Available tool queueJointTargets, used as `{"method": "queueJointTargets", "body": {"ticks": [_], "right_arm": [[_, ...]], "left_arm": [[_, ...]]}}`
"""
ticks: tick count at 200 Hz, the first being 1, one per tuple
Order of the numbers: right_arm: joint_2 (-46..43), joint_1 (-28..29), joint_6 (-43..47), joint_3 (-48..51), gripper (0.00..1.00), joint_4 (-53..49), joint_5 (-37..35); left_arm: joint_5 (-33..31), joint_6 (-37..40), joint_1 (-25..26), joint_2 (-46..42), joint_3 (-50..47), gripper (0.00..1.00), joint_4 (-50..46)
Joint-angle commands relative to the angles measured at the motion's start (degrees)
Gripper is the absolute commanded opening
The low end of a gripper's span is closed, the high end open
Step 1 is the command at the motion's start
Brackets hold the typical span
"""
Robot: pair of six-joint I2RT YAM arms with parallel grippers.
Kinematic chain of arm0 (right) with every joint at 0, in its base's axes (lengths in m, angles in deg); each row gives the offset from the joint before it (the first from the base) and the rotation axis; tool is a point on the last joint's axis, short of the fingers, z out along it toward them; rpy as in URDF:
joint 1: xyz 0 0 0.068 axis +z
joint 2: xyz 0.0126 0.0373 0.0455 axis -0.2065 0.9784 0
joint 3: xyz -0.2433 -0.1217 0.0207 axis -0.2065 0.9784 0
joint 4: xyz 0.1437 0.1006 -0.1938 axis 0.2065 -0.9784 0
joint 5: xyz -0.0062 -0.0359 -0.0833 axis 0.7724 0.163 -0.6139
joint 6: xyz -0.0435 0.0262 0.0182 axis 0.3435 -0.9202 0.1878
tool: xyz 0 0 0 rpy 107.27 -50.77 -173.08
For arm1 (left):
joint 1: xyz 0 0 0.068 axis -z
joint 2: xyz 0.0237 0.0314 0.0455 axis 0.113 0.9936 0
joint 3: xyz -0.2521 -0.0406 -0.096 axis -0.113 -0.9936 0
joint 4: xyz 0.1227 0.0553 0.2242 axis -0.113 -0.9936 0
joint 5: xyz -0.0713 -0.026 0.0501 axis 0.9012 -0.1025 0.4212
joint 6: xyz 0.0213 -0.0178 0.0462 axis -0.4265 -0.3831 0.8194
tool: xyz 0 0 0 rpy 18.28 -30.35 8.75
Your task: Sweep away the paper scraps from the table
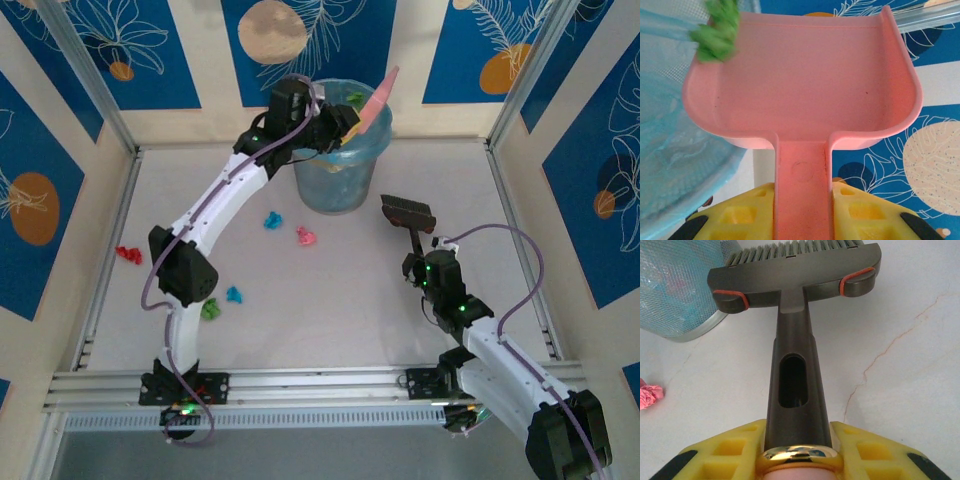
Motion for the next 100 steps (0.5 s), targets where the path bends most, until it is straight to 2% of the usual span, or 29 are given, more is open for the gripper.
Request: {"method": "queueJointTargets", "body": {"ticks": [1, 41, 100], "right_arm": [[-0.9, -0.3, 1.1, -1.1, 0.00, 2.7, -0.4], [-0.8, -0.3, 1.2, -1.1, 0.00, 2.3, -0.6], [-0.7, -0.3, 1.2, -1.0, 0.00, 2.4, -0.5]], "left_arm": [[1.2, -4.1, -1.2, -4.4, -2.9, 0.00, 8.7], [1.0, -8.3, -1.7, -7.5, -10.2, 0.00, 17.8], [0.1, -8.9, -2.0, -9.7, -14.6, 0.00, 21.6]]}}
